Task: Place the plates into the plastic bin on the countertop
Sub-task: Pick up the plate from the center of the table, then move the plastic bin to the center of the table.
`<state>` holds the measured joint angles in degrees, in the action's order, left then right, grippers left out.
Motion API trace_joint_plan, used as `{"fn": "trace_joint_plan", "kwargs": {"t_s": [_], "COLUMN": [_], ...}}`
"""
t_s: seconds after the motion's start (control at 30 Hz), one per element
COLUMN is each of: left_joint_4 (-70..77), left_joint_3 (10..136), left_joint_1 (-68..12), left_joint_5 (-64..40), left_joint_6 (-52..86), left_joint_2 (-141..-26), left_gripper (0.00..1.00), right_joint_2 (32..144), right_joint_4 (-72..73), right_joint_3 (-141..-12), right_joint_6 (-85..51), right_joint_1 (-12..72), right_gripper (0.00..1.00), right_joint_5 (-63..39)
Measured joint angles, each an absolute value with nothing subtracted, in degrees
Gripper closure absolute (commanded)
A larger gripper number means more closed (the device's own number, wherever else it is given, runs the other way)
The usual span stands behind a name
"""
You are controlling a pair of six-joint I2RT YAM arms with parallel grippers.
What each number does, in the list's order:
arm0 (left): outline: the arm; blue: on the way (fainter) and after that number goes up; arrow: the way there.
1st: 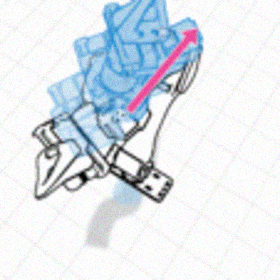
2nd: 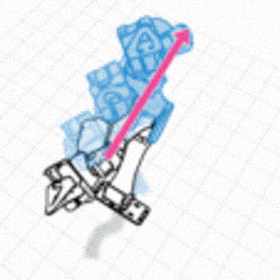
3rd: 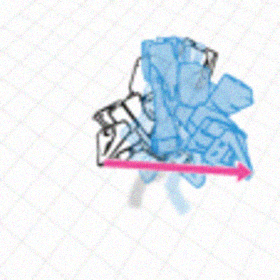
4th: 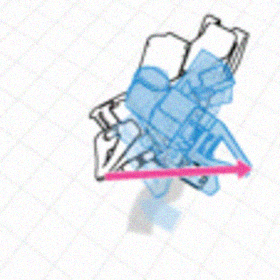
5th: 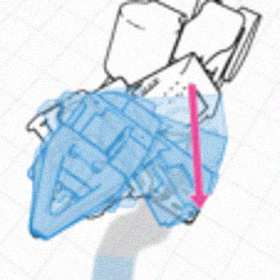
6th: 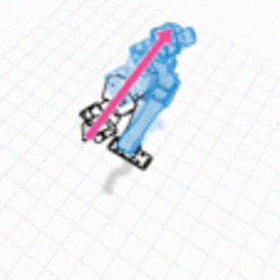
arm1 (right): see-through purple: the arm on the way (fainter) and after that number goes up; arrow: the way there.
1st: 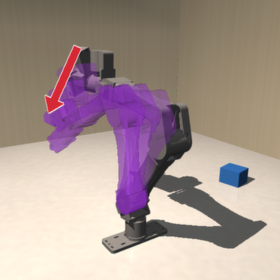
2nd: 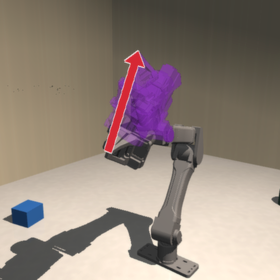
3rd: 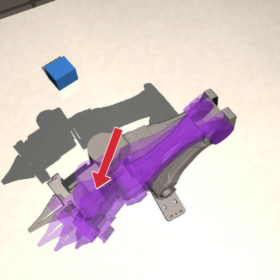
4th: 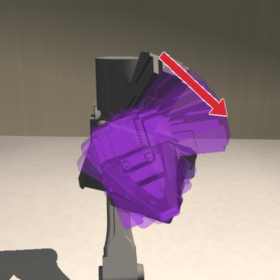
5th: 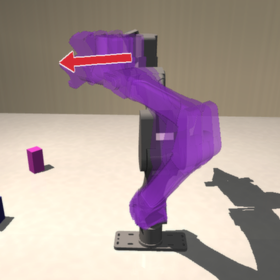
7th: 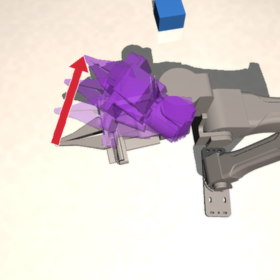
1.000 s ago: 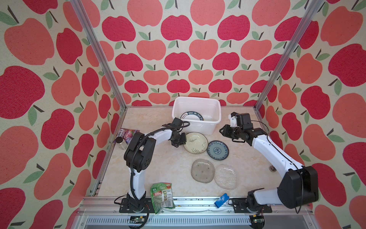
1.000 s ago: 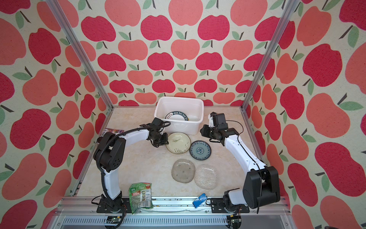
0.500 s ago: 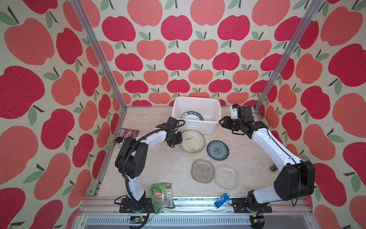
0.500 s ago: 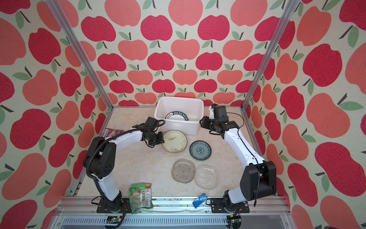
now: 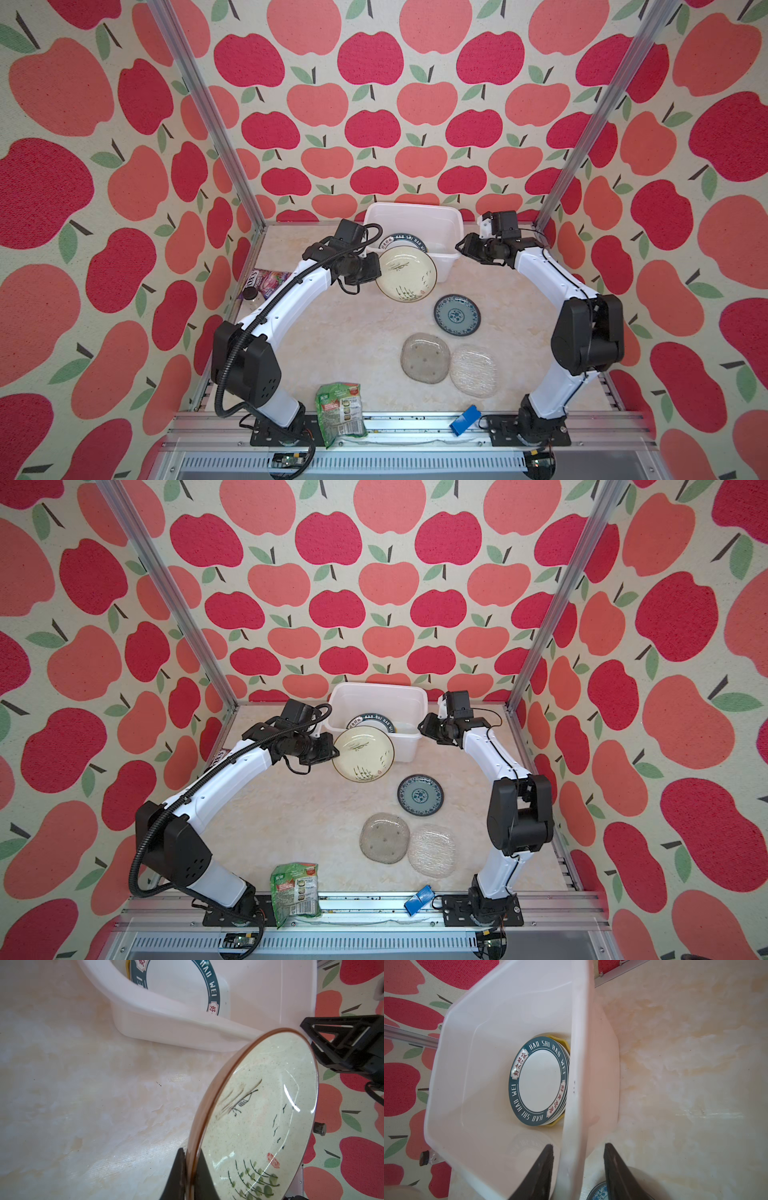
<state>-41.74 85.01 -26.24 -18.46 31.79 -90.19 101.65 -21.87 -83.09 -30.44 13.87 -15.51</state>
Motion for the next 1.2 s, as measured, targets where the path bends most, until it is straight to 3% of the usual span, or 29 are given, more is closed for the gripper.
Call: {"fn": "trace_joint_plan", "kwargs": {"t_s": [0.3,0.57,0.67,0.87,1.2], "left_joint_4": [-46.1,-49.5,-51.2,-56.7,-61.9], "left_joint_3": [96.0,116.6,123.9,133.7,140.3], "left_joint_1": [-23.8,-21.2,-20.6,-19.4,-18.8], "left_joint_5": [-18.9,-19.6,-20.1,-20.4,-20.8], "left_joint_6": [31.6,29.8,28.9,28.3,27.3], "left_joint_2": [-91.6,-108.0,-114.5,-122.0,-123.0], "left_gripper": [1.00,1.00,1.00,1.00,1.00], "right_joint_2": [105.5,110.2,110.9,111.5,113.3], "right_joint_4": [-22.8,-26.2,-26.9,-28.0,-33.1], "right_joint_3": [-87.0,-93.3,-94.3,-95.4,-98.9], "right_joint_6": [-31.1,-32.0,-31.5,-31.1,-28.6], "right_joint_1": [13.9,14.2,14.3,14.1,16.1], "right_gripper": [0.66,0.94,1.00,1.00,1.00], "right_joint_5": [-17.7,-18.3,-18.7,-20.1,-22.6]}}
